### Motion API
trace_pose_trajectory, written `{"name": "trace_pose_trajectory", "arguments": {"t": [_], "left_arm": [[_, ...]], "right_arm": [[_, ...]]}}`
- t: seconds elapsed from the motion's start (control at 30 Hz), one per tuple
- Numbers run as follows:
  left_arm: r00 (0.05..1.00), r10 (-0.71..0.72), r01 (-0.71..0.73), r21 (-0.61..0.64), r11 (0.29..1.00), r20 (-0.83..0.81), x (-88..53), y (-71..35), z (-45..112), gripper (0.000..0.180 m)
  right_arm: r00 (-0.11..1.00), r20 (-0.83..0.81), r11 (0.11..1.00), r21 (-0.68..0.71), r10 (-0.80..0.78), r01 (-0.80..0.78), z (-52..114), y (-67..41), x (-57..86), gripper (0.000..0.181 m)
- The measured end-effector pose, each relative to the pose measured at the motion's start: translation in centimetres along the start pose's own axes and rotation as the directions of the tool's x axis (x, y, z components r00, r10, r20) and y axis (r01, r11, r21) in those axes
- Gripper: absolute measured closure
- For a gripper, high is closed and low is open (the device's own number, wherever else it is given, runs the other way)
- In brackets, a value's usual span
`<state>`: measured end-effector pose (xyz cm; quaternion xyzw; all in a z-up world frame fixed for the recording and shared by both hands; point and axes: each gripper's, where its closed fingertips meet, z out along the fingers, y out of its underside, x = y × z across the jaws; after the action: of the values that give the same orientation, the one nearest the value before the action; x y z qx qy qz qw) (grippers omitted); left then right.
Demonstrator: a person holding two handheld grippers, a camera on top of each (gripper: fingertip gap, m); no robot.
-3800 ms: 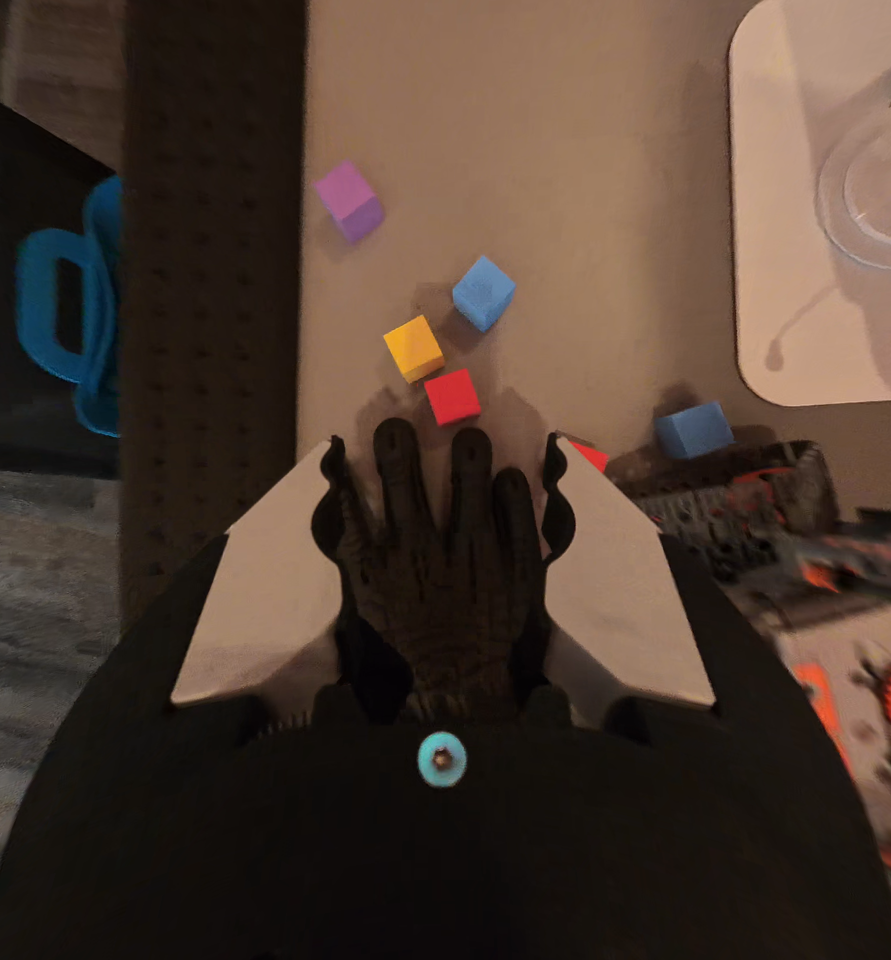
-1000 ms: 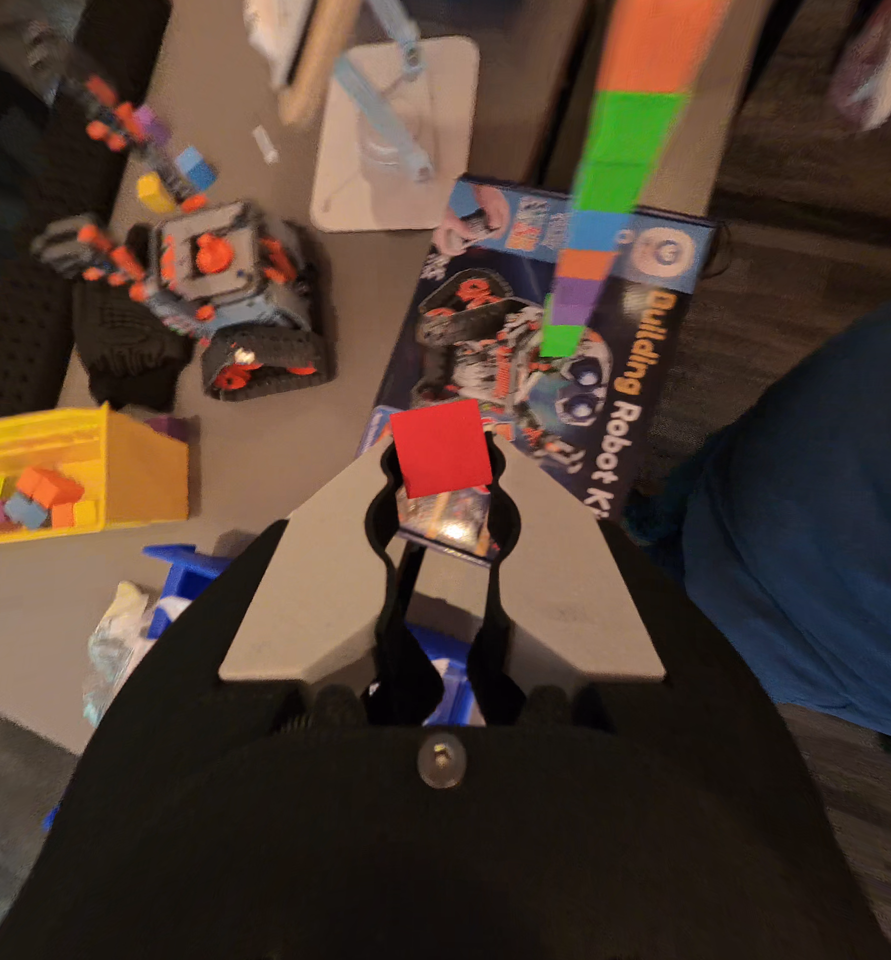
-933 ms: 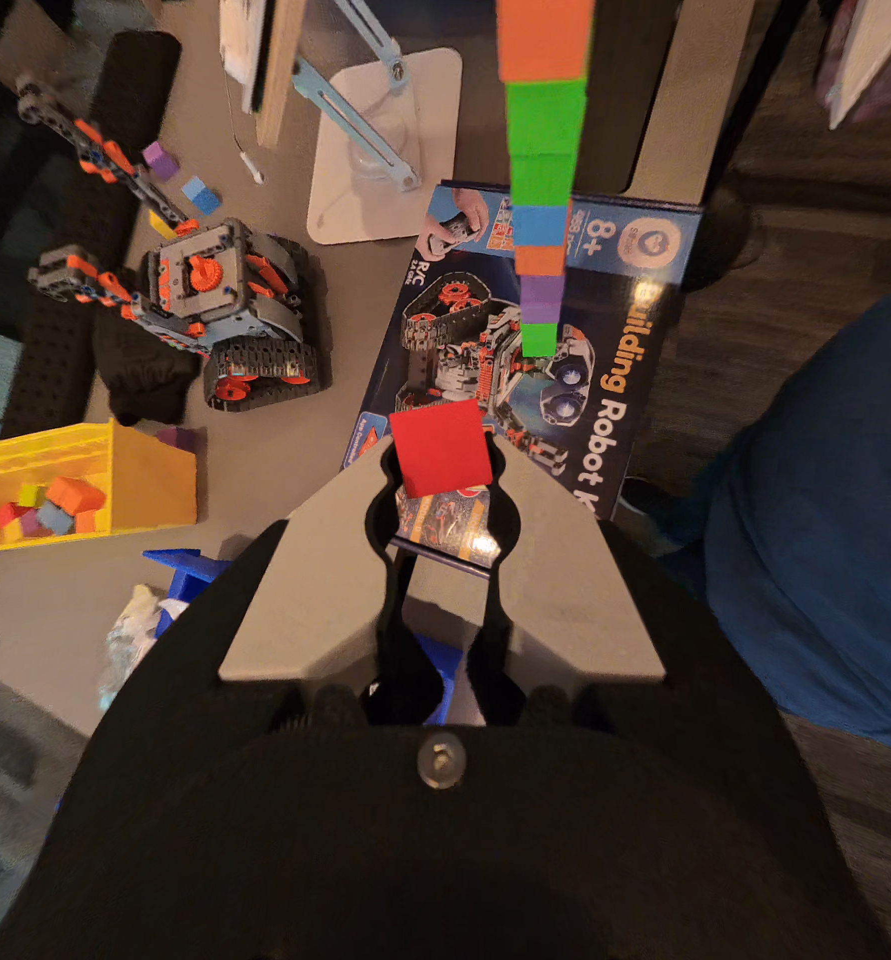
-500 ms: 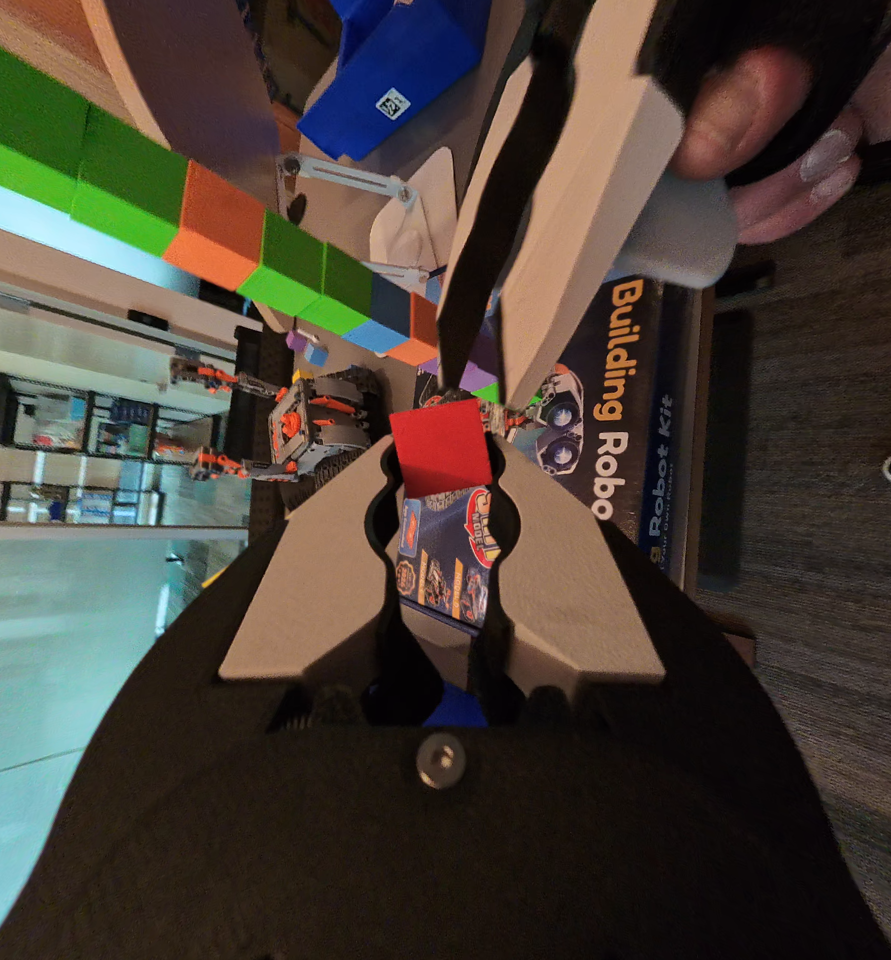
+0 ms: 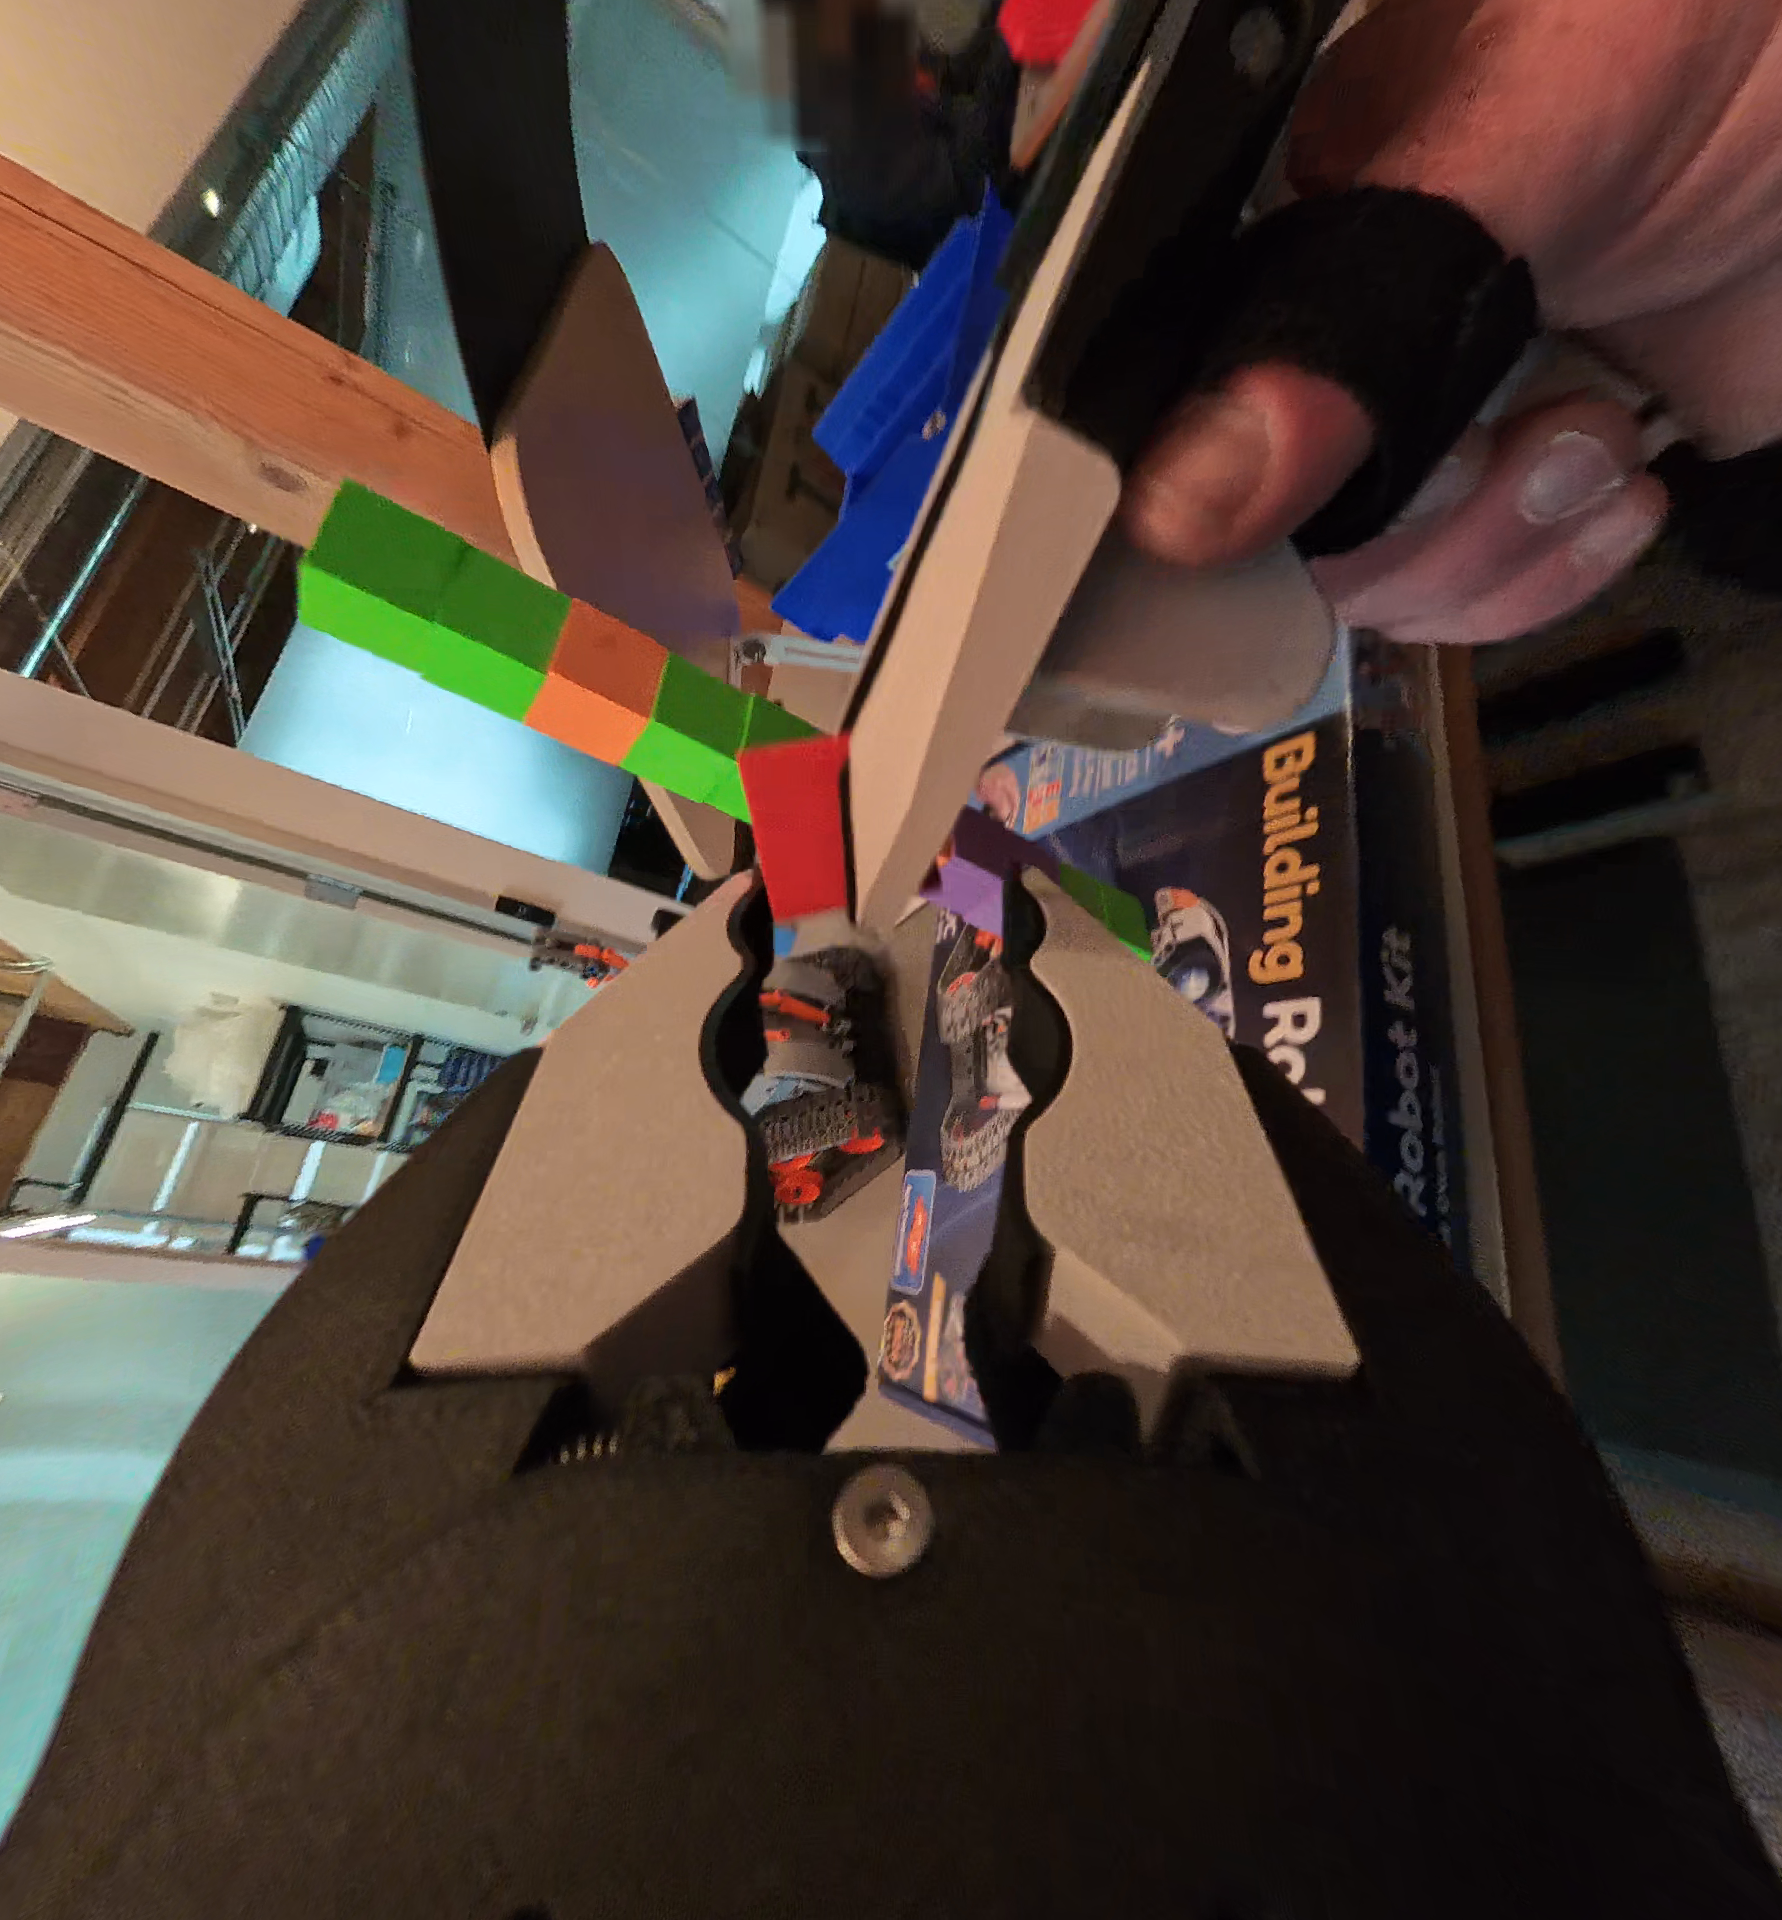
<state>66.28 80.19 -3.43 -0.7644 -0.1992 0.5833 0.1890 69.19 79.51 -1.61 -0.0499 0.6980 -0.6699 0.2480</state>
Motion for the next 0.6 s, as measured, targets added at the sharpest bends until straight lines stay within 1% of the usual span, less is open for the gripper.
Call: {"name": "trace_pose_trajectory", "arguments": {"t": [0.03,0.07,0.13,0.2,0.23,0.3,0.33,0.37,0.4,0.47,0.6], "left_arm": [[0.999,-0.032,0.032,0.032,0.999,-0.008,-0.2,-0.3,-0.3,0.138],[0.997,-0.063,0.065,0.051,0.997,-0.034,-0.2,-0.3,-0.5,0.146],[0.991,-0.124,0.128,0.089,0.988,-0.052,-0.6,-0.5,-1.0,0.146],[0.987,-0.154,0.160,0.132,0.978,-0.054,-0.9,-0.7,-1.5,0.159],[0.984,-0.171,0.177,0.137,0.975,-0.056,-1.0,-0.5,-1.5,0.162],[0.977,-0.204,0.212,0.151,0.966,-0.068,-0.7,-0.3,-1.5,0.169],[0.974,-0.214,0.223,0.160,0.962,-0.075,-0.5,-0.3,-1.5,0.176],[0.971,-0.224,0.234,0.159,0.959,-0.081,-0.2,-0.2,-1.4,0.178],[0.968,-0.235,0.245,0.153,0.957,-0.086,0.1,0.0,-1.3,0.178],[0.964,-0.247,0.261,0.152,0.953,-0.102,0.8,0.1,-1.1,0.178],[0.954,-0.273,0.289,0.138,0.947,-0.121,1.8,0.3,-0.7,0.179]], "right_arm": [[0.999,0.006,0.998,-0.019,-0.052,0.052,-0.6,-0.9,-0.2,0.155],[0.994,0.000,0.993,-0.047,-0.110,0.110,-1.2,-1.9,-0.3,0.154],[0.969,-0.031,0.961,-0.134,-0.247,0.241,-2.7,-4.0,0.2,0.154],[0.933,-0.029,0.914,-0.211,-0.359,0.345,-4.0,-6.6,0.4,0.154],[0.912,-0.031,0.887,-0.248,-0.408,0.389,-4.6,-8.1,0.6,0.154],[0.869,0.025,0.816,-0.333,-0.494,0.473,-5.2,-10.3,0.6,0.154],[0.854,0.036,0.782,-0.382,-0.519,0.492,-5.3,-11.4,1.1,0.154],[0.842,0.062,0.744,-0.435,-0.536,0.506,-5.4,-12.1,1.7,0.154],[0.830,0.107,0.700,-0.484,-0.548,0.525,-5.3,-12.5,2.2,0.154],[0.816,0.148,0.632,-0.562,-0.559,0.534,-5.1,-13.6,4.0,0.154],[0.807,0.260,0.518,-0.654,-0.531,0.551,-4.4,-14.5,6.5,0.154]]}}
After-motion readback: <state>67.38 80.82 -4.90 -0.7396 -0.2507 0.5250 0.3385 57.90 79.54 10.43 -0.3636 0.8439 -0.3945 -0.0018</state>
